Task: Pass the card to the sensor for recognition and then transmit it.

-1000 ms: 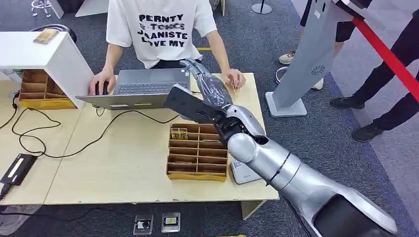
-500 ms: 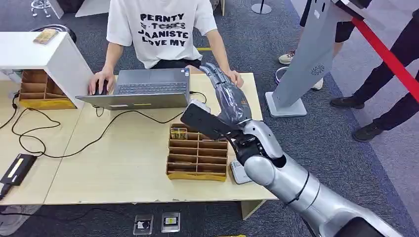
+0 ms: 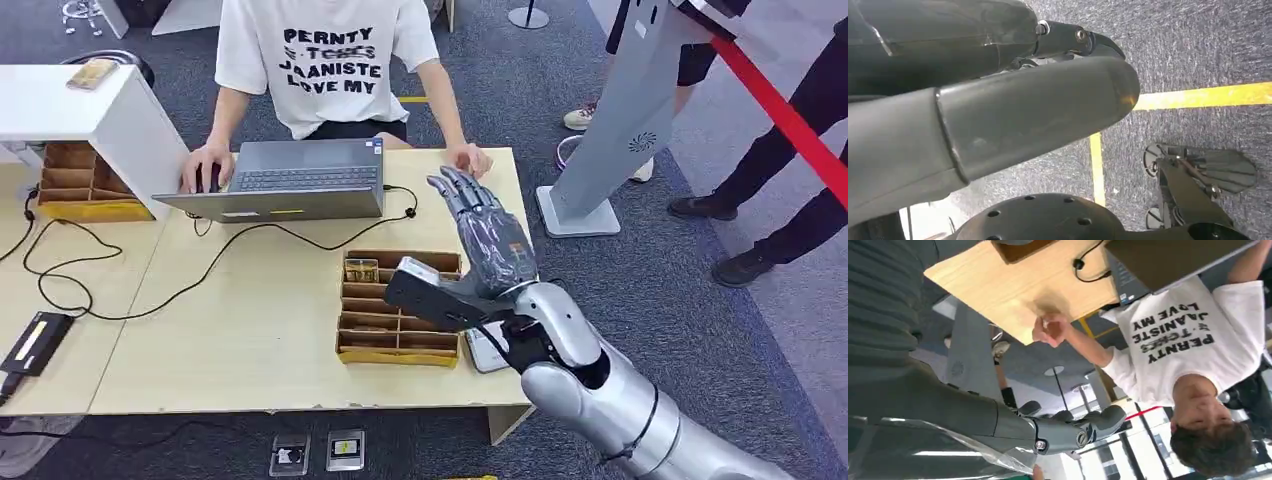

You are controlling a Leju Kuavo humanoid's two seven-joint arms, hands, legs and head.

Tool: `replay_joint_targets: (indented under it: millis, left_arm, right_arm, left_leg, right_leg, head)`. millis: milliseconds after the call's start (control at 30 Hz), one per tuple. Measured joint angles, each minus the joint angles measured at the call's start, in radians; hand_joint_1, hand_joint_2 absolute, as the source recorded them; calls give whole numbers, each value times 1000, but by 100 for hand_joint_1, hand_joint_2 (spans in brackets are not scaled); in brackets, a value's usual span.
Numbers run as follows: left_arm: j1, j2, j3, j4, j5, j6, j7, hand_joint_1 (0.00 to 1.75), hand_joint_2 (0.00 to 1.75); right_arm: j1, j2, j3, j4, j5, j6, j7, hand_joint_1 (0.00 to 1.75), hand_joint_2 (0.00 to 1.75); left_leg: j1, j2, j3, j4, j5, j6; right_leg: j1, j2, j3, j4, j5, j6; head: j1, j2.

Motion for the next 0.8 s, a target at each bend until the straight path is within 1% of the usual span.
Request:
replay_joint_targets:
  millis: [200,333,800]
  left_arm:
    - [0,0,0,0,-6,0,0,0,0]
    - [0,0,0,0,-6,0,0,0,0]
    - [-1,-2,0,0,8,14,1,0,0]
  right_arm:
    - [24,-25,5,-7,52,42,28,0,175]
    - [31,-35,6,-6,72,61,31,0,175]
    - [31,-41,34,20,74,113,32,0,175]
  left_leg:
    - [0,0,0,0,0,0]
    - [0,0,0,0,0,0]
    - [0,0,-1,0,0,0]
  right_leg:
    - [0,0,0,0,0,0]
    - [0,0,0,0,0,0]
    - [0,-1,0,0,0,0]
  head:
    - [0,0]
    - [1,0]
    - [0,0]
